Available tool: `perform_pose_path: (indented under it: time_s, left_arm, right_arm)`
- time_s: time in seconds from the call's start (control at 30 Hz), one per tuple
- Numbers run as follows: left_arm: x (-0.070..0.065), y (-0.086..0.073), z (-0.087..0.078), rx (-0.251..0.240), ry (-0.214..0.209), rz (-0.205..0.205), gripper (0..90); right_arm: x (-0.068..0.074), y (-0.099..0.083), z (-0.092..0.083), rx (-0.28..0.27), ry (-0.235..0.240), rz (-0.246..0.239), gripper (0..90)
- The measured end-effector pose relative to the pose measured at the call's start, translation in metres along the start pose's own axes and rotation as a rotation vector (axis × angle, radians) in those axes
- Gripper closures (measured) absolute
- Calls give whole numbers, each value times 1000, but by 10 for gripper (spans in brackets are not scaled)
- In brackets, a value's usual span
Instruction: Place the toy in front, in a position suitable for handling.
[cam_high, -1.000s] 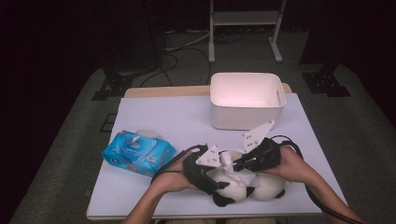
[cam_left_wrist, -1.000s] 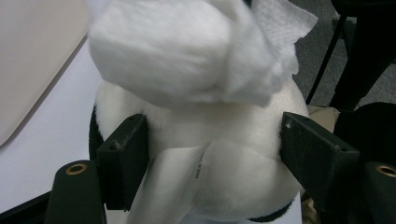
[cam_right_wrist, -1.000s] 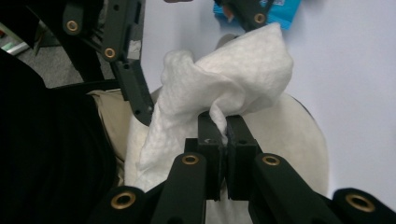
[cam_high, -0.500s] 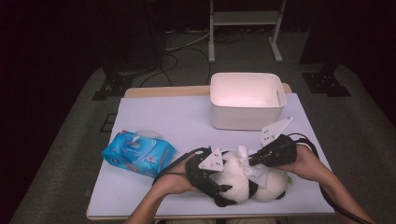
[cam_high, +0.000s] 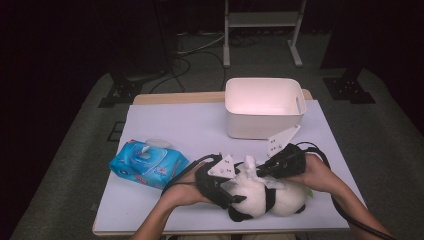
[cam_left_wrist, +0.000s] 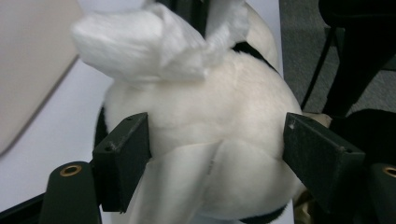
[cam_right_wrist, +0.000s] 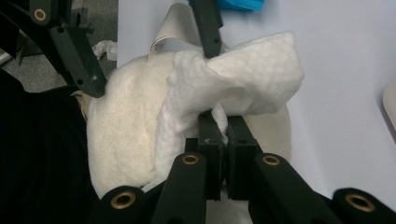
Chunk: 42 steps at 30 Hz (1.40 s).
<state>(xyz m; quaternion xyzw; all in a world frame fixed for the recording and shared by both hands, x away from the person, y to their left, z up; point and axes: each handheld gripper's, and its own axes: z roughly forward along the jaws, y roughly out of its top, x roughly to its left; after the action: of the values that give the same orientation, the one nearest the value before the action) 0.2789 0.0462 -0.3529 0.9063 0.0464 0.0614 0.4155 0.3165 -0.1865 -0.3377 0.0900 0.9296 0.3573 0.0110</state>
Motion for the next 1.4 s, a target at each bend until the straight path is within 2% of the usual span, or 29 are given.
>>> perform_pose_path:
  time_s: [0.13,0.23,0.37,0.43,0.6,0.73,0.83,1.07,1.23,1.3,1.4]
  left_arm:
    - [0,4,0,-16,6,-8,218]
    - [2,8,1,-8,5,-15,202]
    - [3,6,7,8,-35,-41,214]
    - [2,5,9,2,-47,-42,222]
    - [-1,6,11,18,-35,-23,229]
    - [-4,7,10,22,-30,-8,232]
    - [-3,5,10,16,-29,-20,232]
    - [-3,5,10,14,-32,-10,233]
    - [-2,2,8,11,-31,-13,234]
    - [-2,2,8,9,-29,-16,234]
    - [-2,2,9,1,-37,-13,234]
  right_arm:
    - [4,-2,-1,-6,4,2,860]
    - [8,-4,-1,-14,9,-2,861]
    - [10,-5,-3,-17,26,-7,861]
    - [11,-5,-4,-10,27,-20,860]
    - [12,7,-5,26,12,-47,859]
    - [12,17,-3,12,24,-61,859]
    - [10,16,-1,6,24,-63,860]
    - [3,-3,-7,-15,27,-2,860]
    - [-1,-17,-13,9,10,22,860]
    - [-3,-25,-16,19,9,46,859]
    - [-5,-35,-19,4,17,76,859]
